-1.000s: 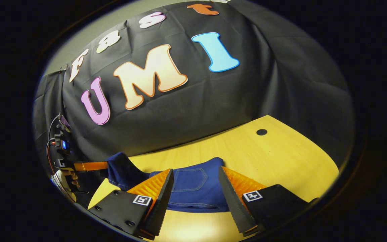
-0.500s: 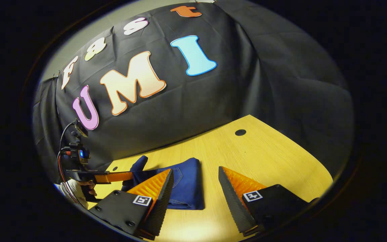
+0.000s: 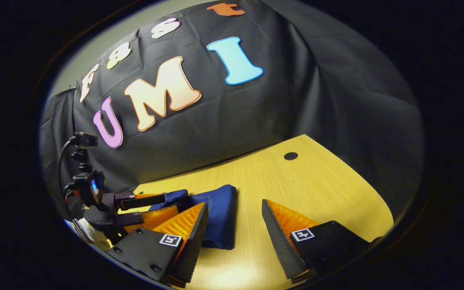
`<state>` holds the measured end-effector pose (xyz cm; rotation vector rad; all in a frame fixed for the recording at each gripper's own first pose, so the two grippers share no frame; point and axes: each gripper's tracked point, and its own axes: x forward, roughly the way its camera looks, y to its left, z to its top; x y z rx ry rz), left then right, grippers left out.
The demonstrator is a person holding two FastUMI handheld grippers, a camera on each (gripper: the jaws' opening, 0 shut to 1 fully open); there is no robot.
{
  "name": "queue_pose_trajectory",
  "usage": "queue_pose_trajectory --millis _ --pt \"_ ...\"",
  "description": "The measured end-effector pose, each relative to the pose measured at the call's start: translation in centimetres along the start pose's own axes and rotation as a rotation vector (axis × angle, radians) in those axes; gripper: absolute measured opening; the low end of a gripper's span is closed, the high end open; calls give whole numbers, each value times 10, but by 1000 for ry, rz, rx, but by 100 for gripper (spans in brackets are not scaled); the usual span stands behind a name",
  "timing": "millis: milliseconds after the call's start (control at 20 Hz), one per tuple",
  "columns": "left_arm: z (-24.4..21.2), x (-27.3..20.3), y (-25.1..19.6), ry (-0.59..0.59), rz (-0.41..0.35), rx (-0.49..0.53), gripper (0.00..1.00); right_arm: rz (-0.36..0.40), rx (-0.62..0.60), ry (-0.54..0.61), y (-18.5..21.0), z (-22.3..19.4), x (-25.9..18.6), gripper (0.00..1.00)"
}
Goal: Grasp the waist and the cuffs of the jeans and fold them to make the two legs overlap; first hold the waist and fold one-third of the jeans toward the cuffs, then hold the cuffs and fold the remaining one-third in the same direction to finish folding.
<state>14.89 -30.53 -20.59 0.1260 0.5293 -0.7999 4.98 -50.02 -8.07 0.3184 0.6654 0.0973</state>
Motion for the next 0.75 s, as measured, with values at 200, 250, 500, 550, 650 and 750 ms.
queue_pose_trajectory --millis 200,250,500,550,650,750 --pt "22 -47 22 -105 148 -68 96 56 -20 -61 30 17 -3 87" --pt "25 -60 32 -125 188 -81 96 67 -31 -86 42 23 -7 87" --pt "34 -153 72 -235 324 -139 95 96 -131 -274 111 59 -51 92" --pt "35 -171 81 -255 357 -137 95 104 -159 -307 126 64 -62 98" --pt "41 -203 89 -286 392 -124 95 123 -211 -383 160 75 -87 98" --pt "43 -231 97 -314 405 -138 94 131 -250 -430 184 78 -103 92"
